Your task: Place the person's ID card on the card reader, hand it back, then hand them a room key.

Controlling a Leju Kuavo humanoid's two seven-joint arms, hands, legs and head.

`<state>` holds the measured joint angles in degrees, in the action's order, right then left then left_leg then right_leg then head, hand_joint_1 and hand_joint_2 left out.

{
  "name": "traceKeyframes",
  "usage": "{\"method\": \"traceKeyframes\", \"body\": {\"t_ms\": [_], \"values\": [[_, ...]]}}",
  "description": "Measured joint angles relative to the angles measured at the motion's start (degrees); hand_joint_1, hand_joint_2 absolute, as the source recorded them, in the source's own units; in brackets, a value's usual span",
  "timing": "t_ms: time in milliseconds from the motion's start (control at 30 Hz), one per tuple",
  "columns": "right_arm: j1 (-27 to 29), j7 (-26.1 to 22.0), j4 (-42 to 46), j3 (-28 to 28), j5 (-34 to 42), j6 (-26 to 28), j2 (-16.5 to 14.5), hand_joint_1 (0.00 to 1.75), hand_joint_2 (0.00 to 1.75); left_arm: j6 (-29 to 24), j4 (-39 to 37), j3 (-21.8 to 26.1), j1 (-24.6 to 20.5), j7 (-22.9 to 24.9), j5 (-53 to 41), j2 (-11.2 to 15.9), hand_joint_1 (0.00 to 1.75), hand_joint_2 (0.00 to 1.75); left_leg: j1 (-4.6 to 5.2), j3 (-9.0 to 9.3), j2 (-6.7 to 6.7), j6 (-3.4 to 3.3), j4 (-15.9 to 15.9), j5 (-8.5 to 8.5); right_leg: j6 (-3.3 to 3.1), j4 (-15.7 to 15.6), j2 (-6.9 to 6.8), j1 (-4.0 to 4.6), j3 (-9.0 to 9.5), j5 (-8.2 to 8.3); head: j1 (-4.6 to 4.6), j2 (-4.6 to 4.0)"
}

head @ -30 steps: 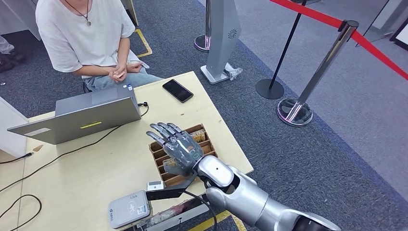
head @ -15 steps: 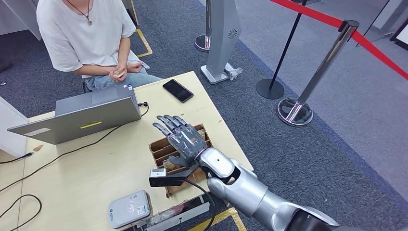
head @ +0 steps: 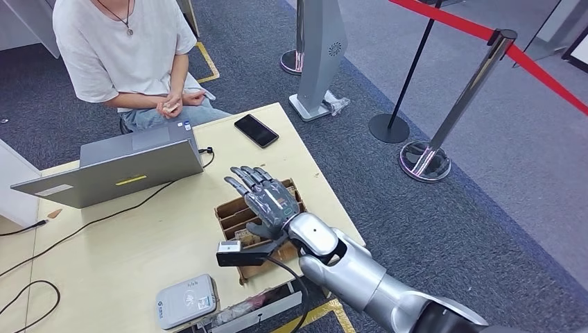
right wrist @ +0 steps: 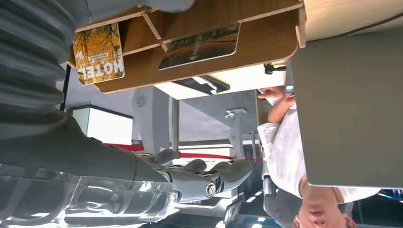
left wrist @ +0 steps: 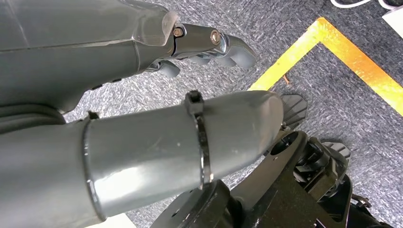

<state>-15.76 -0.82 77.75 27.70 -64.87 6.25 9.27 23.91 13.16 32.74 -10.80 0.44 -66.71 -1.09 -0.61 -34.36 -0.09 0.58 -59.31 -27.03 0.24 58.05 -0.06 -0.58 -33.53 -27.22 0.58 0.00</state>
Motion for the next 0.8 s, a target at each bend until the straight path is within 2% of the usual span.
{"method": "traceKeyframes", "body": {"t_ms": [233,700,800], "values": [[0.3,0.2,0.0,-0.5,-0.1,-0.1,0.0,0.59,1.75,0.0,0.0,-0.1,0.1,0.0,0.2,0.0,0.00,0.00,0.00,0.00,0.00,0.00,0.0,0.00,0.00,0.0,0.00,0.00,0.00,0.00,0.01,0.00],[1.8,1.2,1.2,-1.2,-1.2,-0.7,0.2,0.55,1.75,0.1,0.0,-0.7,0.1,0.0,0.6,0.2,0.00,0.00,0.00,0.00,0.00,0.00,0.0,0.00,0.00,0.0,0.00,0.00,0.00,0.00,0.01,0.00],[2.2,1.4,1.7,-1.5,-1.8,-0.9,0.3,0.63,1.75,0.1,0.0,-1.1,0.1,0.0,1.0,0.3,0.00,0.00,0.00,0.00,0.00,0.00,0.0,0.00,0.00,0.0,0.00,0.00,0.00,0.00,0.01,0.00]]}}
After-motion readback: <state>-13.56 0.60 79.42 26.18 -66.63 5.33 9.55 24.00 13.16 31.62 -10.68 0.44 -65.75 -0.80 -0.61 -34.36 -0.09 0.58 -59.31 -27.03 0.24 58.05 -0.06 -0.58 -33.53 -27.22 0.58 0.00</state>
